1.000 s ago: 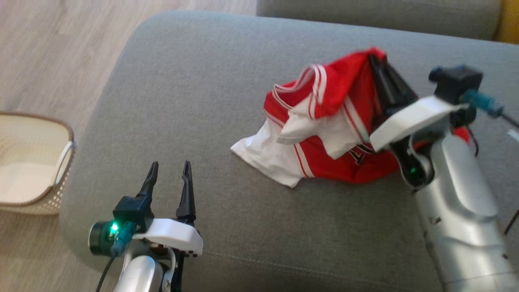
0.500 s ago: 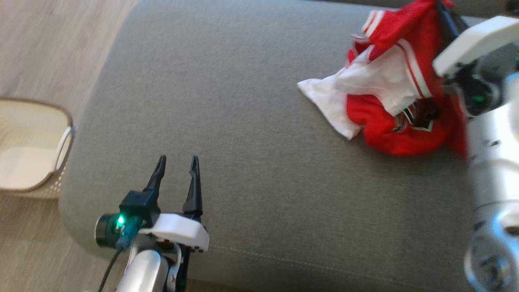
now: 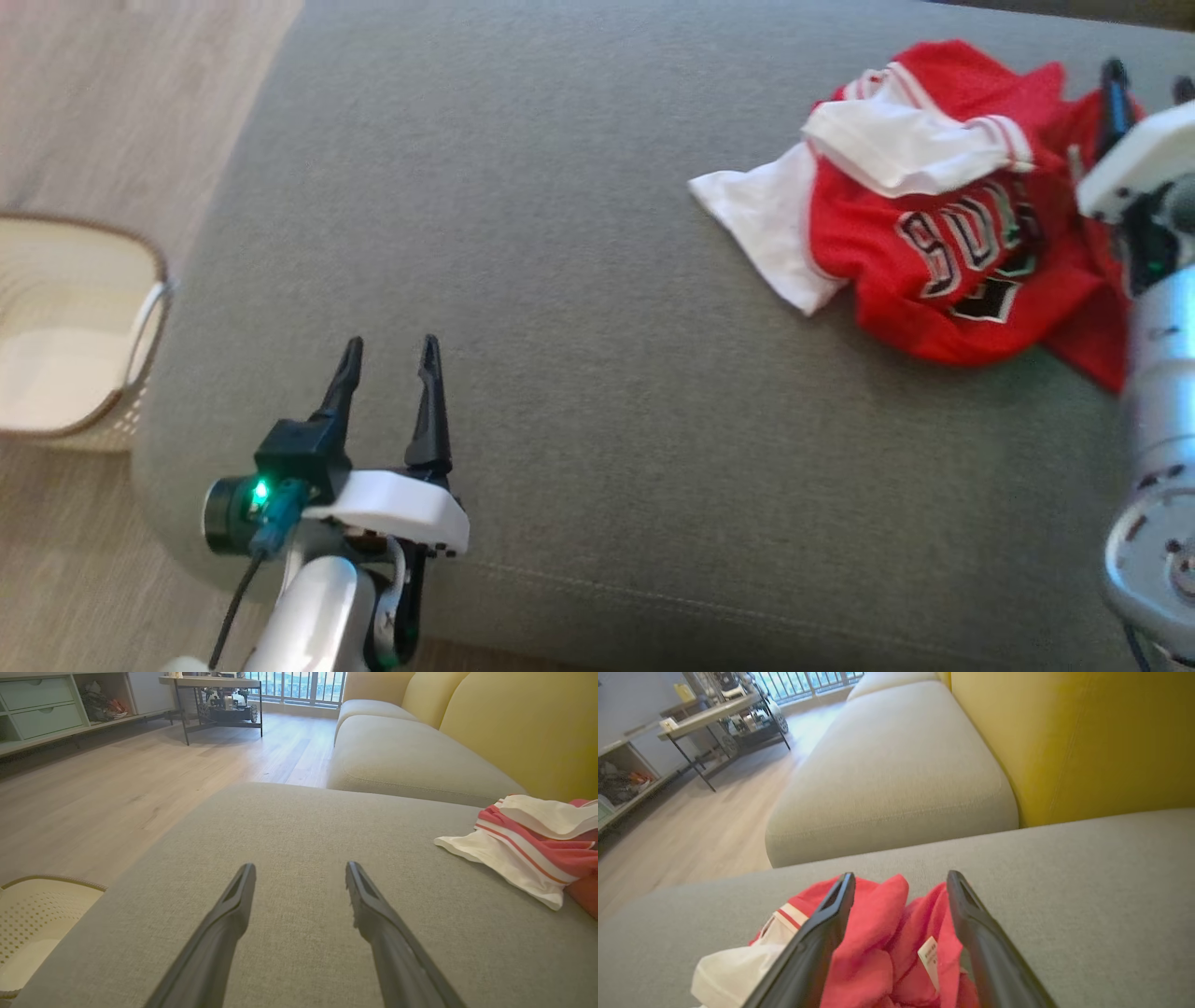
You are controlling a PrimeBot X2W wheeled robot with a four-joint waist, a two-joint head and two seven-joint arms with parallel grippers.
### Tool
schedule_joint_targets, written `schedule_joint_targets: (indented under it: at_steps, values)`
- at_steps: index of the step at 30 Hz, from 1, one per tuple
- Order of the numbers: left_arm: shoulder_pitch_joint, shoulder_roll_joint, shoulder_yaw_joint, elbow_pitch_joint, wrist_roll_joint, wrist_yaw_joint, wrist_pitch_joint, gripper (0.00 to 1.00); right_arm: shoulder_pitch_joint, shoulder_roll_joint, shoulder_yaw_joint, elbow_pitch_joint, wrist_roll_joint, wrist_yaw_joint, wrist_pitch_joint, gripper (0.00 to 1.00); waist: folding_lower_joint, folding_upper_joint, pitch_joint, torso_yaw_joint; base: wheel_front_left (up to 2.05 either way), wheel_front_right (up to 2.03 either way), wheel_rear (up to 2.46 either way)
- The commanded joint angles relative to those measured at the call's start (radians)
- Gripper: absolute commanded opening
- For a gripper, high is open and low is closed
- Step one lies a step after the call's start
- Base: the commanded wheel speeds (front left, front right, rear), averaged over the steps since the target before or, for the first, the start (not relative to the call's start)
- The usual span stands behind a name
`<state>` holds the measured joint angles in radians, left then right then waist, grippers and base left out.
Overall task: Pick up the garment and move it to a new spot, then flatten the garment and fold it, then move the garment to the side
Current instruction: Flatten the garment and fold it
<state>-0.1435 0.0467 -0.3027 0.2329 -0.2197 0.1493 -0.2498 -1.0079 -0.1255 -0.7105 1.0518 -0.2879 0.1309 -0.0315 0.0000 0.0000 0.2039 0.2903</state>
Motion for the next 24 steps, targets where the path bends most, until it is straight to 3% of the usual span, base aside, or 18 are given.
schedule_joint_targets:
  at_steps: [1,5,11,14,17,24]
  values:
    - [-0.025,0.004,0.043,-0.034,0.015,-0.001,-0.012,1.00,-0.071,0.018,0.041,-0.028,-0.012,0.000,-0.044,1.00,0.0000,0.0000,-0.026,-0.048,0.00,0.00,0.00]
    - [-0.023,0.004,0.065,-0.042,0.031,-0.005,-0.012,1.00,-0.090,0.058,0.141,0.002,0.051,0.000,-0.155,1.00,0.0000,0.0000,-0.054,-0.115,0.00,0.00,0.00]
    - [-0.014,0.004,0.099,-0.059,0.048,-0.009,-0.012,1.00,-0.038,0.074,0.435,-0.026,0.277,0.000,-0.224,1.00,0.0000,0.0000,-0.084,-0.206,0.00,0.00,0.00]
    - [-0.008,0.004,0.116,-0.073,0.051,-0.004,-0.012,1.00,0.074,0.075,0.606,-0.165,0.405,0.000,-0.229,1.00,0.0000,0.0000,-0.092,-0.246,0.00,0.00,0.00]
    - [-0.002,0.004,0.127,-0.086,0.054,-0.001,-0.012,1.00,0.234,0.075,0.692,-0.366,0.477,0.000,-0.230,1.00,0.0000,0.0000,-0.095,-0.277,0.00,0.00,0.00]
    - [0.004,0.004,0.132,-0.093,0.057,-0.002,-0.012,1.00,0.542,0.075,0.714,-0.670,0.520,0.000,-0.230,1.00,0.0000,0.0000,-0.098,-0.309,0.00,0.00,0.00]
